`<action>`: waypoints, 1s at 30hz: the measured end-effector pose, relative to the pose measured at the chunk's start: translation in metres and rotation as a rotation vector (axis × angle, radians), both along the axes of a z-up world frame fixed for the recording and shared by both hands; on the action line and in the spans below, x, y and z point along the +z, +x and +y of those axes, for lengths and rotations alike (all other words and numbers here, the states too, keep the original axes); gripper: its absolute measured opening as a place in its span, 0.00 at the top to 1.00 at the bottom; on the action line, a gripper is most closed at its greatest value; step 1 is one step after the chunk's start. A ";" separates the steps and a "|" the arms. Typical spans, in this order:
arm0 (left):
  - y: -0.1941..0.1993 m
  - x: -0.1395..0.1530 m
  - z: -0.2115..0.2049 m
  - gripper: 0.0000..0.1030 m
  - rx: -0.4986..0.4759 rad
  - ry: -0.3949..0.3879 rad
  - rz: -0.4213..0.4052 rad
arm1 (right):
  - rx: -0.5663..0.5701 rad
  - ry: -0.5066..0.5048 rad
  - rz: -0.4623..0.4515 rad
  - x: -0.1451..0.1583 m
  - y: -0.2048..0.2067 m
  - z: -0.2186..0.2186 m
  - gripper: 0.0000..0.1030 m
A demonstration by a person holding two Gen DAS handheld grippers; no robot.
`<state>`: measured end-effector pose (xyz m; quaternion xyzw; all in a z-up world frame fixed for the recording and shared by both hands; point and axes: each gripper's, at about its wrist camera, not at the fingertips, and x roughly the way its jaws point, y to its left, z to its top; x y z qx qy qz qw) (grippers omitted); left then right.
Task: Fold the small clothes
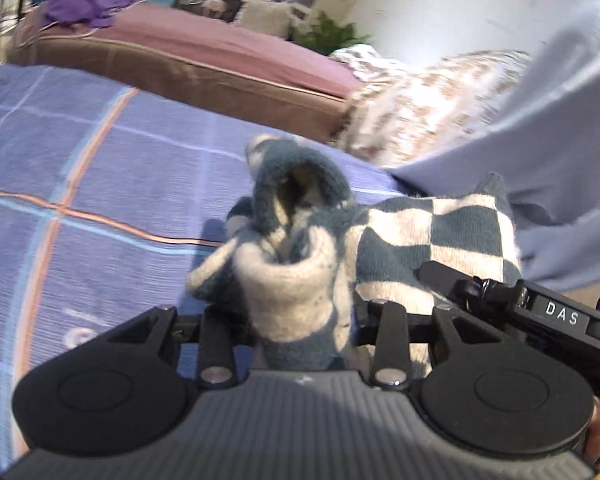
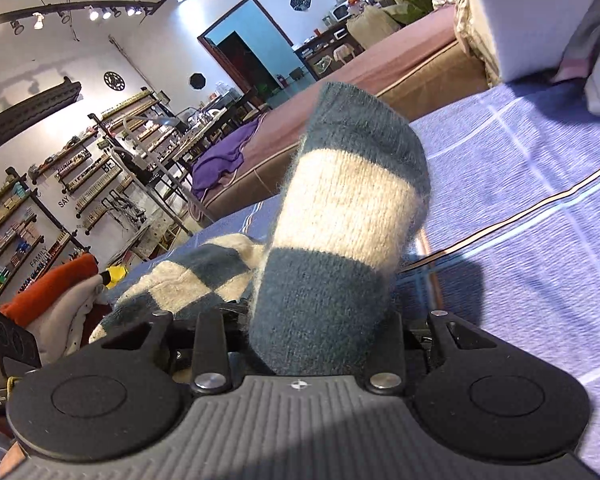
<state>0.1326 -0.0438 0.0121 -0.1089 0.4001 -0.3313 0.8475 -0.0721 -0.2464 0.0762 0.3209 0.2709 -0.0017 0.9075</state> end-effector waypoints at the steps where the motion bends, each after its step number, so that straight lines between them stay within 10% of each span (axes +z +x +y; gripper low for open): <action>1: -0.009 0.006 -0.014 0.65 -0.029 -0.012 -0.002 | -0.024 -0.009 -0.009 0.008 -0.010 -0.009 0.38; 10: -0.108 0.031 -0.157 0.65 -0.332 -0.096 -0.037 | -0.240 -0.115 -0.062 0.051 -0.126 -0.104 0.38; 16: -0.157 -0.001 -0.224 0.64 -0.430 -0.049 0.026 | -0.360 -0.031 -0.043 0.020 -0.163 -0.156 0.38; 30: -0.141 -0.096 -0.200 0.47 -0.349 -0.100 0.286 | -0.467 0.196 0.041 -0.094 -0.145 -0.165 0.26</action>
